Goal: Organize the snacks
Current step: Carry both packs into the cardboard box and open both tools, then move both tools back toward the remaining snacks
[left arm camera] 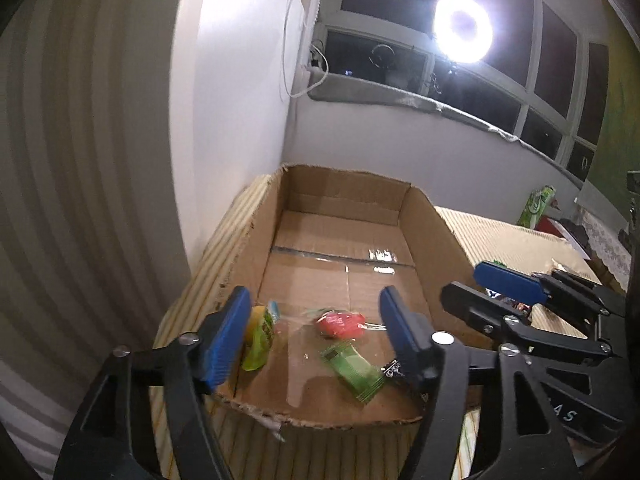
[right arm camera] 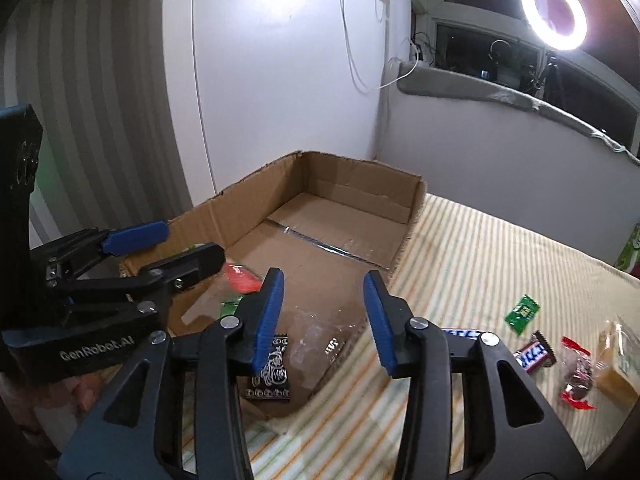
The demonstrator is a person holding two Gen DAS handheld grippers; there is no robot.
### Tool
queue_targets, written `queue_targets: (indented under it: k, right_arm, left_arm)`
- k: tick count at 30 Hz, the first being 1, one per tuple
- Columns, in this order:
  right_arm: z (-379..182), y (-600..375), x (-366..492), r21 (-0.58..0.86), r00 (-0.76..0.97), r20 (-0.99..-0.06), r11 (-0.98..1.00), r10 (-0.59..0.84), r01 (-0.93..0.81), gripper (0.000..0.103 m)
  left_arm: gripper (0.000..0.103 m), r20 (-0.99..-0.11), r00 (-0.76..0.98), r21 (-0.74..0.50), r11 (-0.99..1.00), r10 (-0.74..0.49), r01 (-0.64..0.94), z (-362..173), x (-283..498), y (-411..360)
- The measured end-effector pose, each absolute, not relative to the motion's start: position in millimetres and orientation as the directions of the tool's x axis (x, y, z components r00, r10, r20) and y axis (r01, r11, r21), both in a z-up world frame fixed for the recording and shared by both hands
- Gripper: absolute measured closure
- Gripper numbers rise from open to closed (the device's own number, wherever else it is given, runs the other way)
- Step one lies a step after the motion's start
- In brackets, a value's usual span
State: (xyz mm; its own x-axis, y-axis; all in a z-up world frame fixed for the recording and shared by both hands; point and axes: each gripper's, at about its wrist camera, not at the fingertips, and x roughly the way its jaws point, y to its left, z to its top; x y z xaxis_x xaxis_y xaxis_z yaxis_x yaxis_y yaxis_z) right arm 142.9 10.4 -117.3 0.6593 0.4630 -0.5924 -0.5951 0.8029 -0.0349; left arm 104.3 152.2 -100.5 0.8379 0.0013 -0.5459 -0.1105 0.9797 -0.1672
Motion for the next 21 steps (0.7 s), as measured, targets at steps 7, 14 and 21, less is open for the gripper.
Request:
queue_targets:
  k: [7,14,21]
  right_arm:
    - [-97.5,7.0,113.9,-0.045,0.678,-0.555,0.796,0.483,-0.604,0.054]
    - [-90.7,1.6,94.3,-0.033,0.679,-0.534,0.791,0.503,-0.611,0.054]
    - [-95.9,-35.2,91.2,0.008,0.696,-0.527,0.821,0.489,-0.571,0.054]
  left_arm:
    - [0.030,-0.502,0.865,-0.166,0.979,0.017,-0.116,-76.8,80.0,151.1]
    - [0.029,-0.483,0.875,-0.153,0.981,0.034,-0.123,-64.1,58.2,147.3]
    - [0.029,-0.495,0.868,-0.114,0.988,0.036,-0.106,-63.7,59.7,125.2]
